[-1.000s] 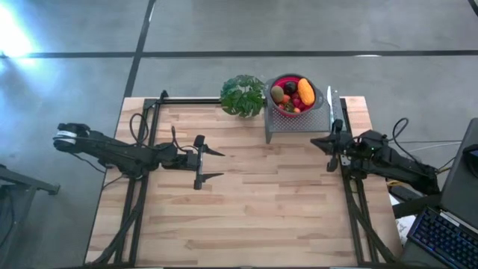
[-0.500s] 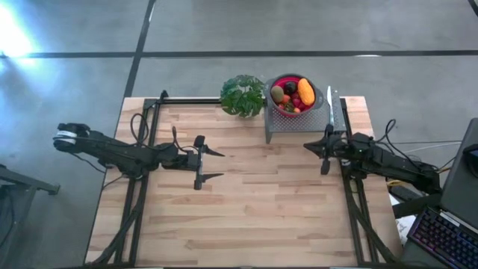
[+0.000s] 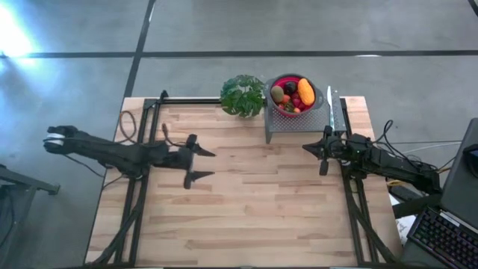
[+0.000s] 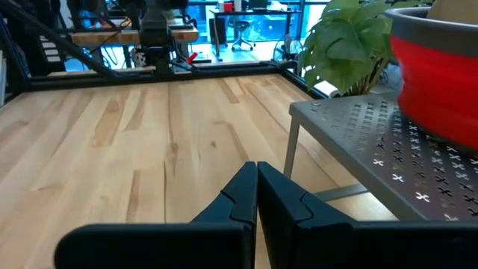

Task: Pick & Place Fruit
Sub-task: Return to Home Position

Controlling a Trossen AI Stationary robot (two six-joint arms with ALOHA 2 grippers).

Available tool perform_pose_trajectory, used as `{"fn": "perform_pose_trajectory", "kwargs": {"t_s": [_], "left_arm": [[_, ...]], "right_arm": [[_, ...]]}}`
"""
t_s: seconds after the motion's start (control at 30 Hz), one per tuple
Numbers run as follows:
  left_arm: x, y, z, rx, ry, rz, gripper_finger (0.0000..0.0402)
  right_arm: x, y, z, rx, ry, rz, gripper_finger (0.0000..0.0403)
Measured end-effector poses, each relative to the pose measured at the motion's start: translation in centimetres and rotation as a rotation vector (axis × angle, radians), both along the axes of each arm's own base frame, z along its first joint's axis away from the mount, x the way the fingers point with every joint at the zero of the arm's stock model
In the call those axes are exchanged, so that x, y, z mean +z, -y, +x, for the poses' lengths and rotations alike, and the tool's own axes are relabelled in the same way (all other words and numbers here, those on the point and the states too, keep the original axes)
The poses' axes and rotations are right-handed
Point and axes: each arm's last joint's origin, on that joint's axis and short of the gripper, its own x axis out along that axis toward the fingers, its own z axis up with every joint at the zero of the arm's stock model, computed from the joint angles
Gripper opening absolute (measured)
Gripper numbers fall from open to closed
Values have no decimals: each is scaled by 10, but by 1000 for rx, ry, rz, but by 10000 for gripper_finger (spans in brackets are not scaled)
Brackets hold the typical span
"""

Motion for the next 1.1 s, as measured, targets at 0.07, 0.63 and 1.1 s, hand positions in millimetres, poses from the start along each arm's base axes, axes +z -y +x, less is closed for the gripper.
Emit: {"fn": "perform_pose_trajectory", "kwargs": {"t_s": [0.07,0.63,1.1], "left_arm": [[3,-1,-12,2,42,-87,305],[-55,-3,-79,-169,82,-94,305],[-63,-3,-84,-168,13,-66,305]], "right_arm": [[0,0,0,0,-1,0,9],[0,0,0,0,1,-1,8],[0,0,0,0,1,-1,8]]}}
